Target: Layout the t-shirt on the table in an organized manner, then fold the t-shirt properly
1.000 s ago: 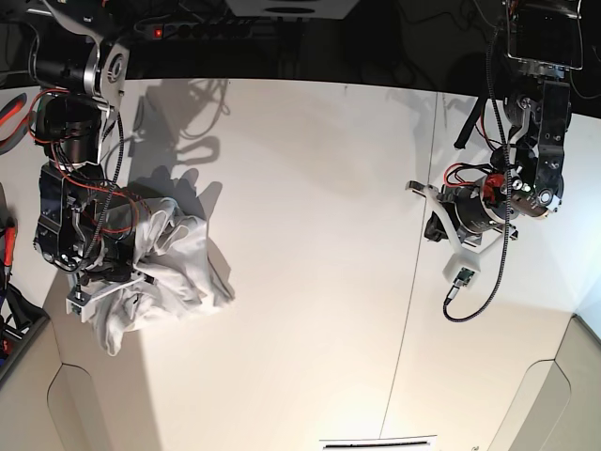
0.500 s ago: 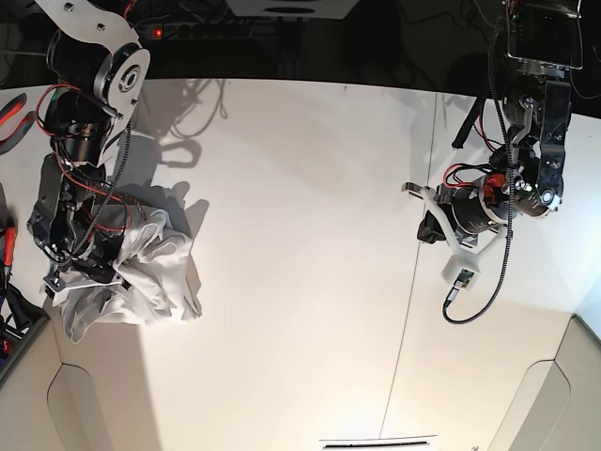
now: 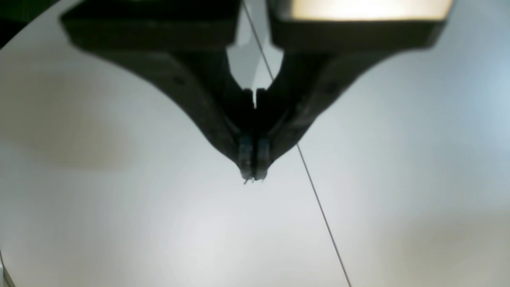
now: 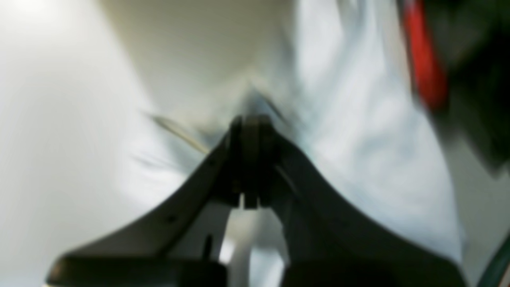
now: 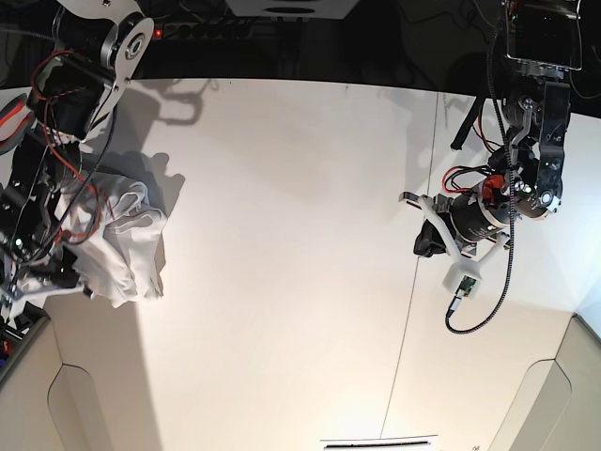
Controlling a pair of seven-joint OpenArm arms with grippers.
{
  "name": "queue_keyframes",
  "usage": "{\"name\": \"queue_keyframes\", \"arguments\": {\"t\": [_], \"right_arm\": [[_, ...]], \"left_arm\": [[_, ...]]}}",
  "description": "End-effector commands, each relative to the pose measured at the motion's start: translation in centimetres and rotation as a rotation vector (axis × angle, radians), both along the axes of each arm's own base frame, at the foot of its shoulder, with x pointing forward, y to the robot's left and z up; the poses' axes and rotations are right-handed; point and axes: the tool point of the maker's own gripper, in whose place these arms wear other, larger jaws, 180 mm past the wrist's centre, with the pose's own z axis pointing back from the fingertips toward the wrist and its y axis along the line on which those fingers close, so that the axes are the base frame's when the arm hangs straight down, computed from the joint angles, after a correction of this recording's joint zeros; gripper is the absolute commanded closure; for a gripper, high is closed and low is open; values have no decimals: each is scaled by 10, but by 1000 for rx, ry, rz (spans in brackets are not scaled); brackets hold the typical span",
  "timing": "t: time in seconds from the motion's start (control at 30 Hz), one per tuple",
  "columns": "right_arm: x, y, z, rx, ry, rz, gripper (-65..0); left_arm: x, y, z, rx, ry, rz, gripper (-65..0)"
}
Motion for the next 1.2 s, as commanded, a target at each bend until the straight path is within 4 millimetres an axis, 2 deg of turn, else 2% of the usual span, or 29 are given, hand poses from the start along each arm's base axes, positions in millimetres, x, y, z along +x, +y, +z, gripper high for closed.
{"name": "queue_keyframes", "arguments": {"t": [0.0,0.13,0.23,0.3,0.4,0.47,0.57,0.7,0.8,0.87,1.0,1.1,1.17], "right_arm": [[9,0,18,-19,-40,13,0],[7,12,45,-69,-90,81,0],[-10,27,57,-127,-111,153,0],[-30,38,59,-168,-111,202,0],[-68,53,59,-222,-90,275,0],[-97,57,57,-248,-60,300,0],[-143,58,51,-284,13,350,0],[-207,56,21,-271,191,412,0],[-257,65,-4,-186,319,487,0],[-289,72,-19,-117,397,529,0],[-346,76,-55,11,539,586,0],[-383,59,-90,94,653,552,0],[-407,48,-114,159,712,527,0]], "left_arm": [[14,1,19,-11,-66,-1,0],[20,15,33,-6,-105,38,0],[19,37,51,1,-145,91,0],[9,47,65,-11,-171,90,0],[-15,66,81,-35,-186,107,0],[-37,81,86,-49,-185,125,0],[-76,108,85,-78,-143,177,0],[-134,136,77,-134,-24,240,0],[-178,156,74,-168,55,290,0],[-208,169,64,-208,132,346,0],[-274,190,22,-287,340,473,0],[-319,193,-16,-365,469,578,0],[-340,188,-41,-418,526,639,0]]}}
